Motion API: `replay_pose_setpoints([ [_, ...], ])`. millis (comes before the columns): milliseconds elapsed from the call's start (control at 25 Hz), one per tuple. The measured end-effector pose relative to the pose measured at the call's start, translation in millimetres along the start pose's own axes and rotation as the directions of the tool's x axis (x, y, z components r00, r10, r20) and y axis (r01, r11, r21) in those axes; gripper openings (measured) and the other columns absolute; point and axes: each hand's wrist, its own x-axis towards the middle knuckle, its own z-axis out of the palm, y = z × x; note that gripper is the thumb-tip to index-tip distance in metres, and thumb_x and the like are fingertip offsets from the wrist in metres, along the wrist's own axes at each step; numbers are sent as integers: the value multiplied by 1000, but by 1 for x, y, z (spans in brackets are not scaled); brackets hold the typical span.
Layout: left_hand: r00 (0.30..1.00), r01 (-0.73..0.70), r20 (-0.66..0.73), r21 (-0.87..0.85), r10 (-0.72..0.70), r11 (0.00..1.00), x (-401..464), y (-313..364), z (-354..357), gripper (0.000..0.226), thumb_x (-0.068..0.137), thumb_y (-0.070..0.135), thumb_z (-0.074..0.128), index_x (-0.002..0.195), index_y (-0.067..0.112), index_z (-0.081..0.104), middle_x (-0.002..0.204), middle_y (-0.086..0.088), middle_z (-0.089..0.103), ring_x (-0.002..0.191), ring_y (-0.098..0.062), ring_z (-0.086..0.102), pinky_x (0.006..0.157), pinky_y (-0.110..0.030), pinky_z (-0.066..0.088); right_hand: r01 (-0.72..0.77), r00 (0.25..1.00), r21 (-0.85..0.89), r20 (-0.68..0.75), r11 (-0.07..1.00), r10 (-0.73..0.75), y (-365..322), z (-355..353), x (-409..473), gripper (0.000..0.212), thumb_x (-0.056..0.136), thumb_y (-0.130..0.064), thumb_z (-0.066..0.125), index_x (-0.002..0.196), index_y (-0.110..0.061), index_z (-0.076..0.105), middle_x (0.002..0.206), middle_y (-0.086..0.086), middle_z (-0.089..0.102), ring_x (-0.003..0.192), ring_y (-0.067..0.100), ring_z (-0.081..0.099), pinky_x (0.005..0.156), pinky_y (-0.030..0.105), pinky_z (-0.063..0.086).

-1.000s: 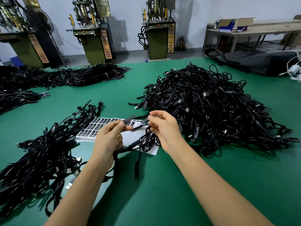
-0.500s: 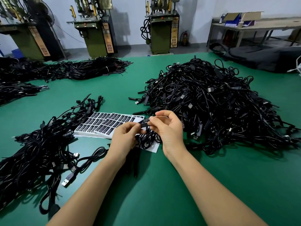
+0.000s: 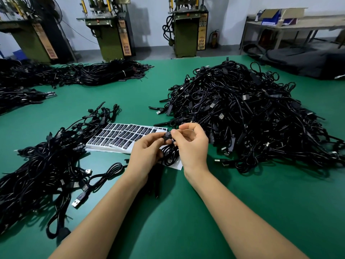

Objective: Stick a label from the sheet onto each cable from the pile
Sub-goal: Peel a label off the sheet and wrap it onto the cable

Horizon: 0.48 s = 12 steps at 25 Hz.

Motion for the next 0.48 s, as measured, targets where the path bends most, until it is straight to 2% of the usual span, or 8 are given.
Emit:
replay_pose_setpoints([
  [120, 1000, 6, -1, -17, -6, 1000, 0, 0, 1, 19, 92, 1, 56, 99, 15, 68, 64, 8, 69, 42, -2, 44, 38, -11, 34, -8, 1000, -45, -2, 999, 8, 3, 1, 2, 16, 82, 0, 68, 84, -13, 58, 77, 2, 64, 60, 4, 62, 60, 18, 49],
  [200, 1000, 12, 0, -25, -12, 1000, 0, 1, 0, 24, 91, 1, 56, 89, 19, 71, 62, 8, 68, 41, -2, 43, 37, -11, 33, -8, 1000, -64, -6, 998, 7, 5, 0, 4, 17, 83, -2, 69, 83, -15, 58, 81, 6, 65, 61, 2, 62, 60, 17, 49],
  [360, 999, 52, 4, -48, -52, 997, 0, 2, -1, 28, 91, 0, 56, 82, 20, 73, 64, 6, 69, 39, -3, 41, 35, -11, 31, -10, 1000, -90, 2, 996, 10, 8, 0, 5, 17, 82, -3, 69, 79, -16, 59, 82, 8, 67, 71, 13, 63, 66, 25, 50],
  [480, 996, 86, 28, -53, -85, 995, 1, 4, -3, 28, 91, 0, 54, 84, 18, 74, 77, 1, 74, 39, -4, 38, 35, -11, 29, -23, 1000, -98, -2, 995, 23, 9, -1, 7, 17, 82, -3, 70, 77, -16, 60, 81, 8, 67, 75, 19, 64, 69, 29, 51],
])
